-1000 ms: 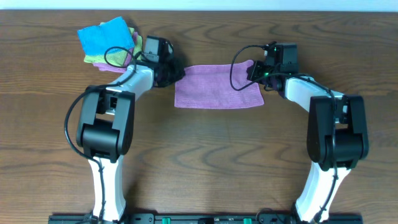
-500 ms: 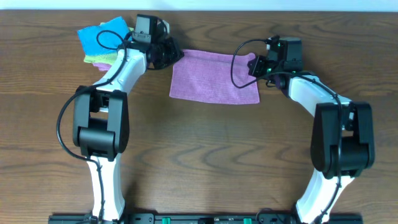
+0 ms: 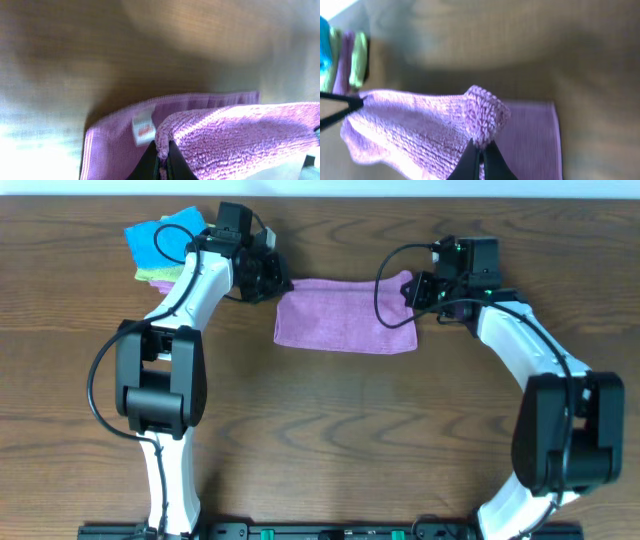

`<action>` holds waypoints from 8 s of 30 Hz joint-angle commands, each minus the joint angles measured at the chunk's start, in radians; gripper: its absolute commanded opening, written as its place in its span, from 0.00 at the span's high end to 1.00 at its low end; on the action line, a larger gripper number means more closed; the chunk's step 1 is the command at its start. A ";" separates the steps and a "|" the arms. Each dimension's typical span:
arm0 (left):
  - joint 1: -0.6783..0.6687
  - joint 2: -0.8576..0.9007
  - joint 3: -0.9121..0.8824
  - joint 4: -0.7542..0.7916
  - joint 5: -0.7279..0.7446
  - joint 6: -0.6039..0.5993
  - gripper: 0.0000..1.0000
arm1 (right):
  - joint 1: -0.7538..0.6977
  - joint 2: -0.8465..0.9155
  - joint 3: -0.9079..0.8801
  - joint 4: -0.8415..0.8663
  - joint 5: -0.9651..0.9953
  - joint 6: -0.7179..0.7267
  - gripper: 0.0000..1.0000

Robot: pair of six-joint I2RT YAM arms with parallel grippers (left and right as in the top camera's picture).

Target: Fold the cloth

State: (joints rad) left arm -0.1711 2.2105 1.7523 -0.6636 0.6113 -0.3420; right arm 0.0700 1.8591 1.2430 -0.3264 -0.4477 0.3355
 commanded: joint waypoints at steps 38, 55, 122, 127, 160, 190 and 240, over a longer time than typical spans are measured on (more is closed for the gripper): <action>-0.008 -0.092 -0.160 0.042 -0.140 0.136 0.94 | 0.042 0.030 -0.017 -0.160 0.212 -0.194 0.48; 0.014 -0.092 -0.153 0.033 -0.192 0.136 0.05 | 0.043 0.030 -0.017 -0.277 0.200 -0.149 0.51; -0.151 0.075 -0.027 -0.090 -0.389 0.136 0.94 | -0.066 -0.237 -0.537 0.269 0.030 0.287 0.31; -0.151 0.075 -0.027 -0.090 -0.389 0.136 0.94 | -0.050 -0.235 -0.537 0.320 0.060 0.307 0.31; -0.157 0.075 -0.029 -0.066 -0.390 0.135 0.94 | 0.047 0.006 -0.537 0.603 0.109 0.457 0.34; -0.156 0.075 -0.029 -0.085 -0.389 0.124 0.94 | 0.145 -0.098 -0.526 0.922 0.069 0.435 0.99; -0.038 -0.146 -0.025 -0.131 -0.375 0.080 0.94 | 0.443 0.106 -0.262 0.758 0.107 0.267 0.98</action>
State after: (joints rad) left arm -0.2222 2.1139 1.7351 -0.7853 0.2359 -0.2584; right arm 0.4919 1.9362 0.9550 0.4309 -0.3401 0.6296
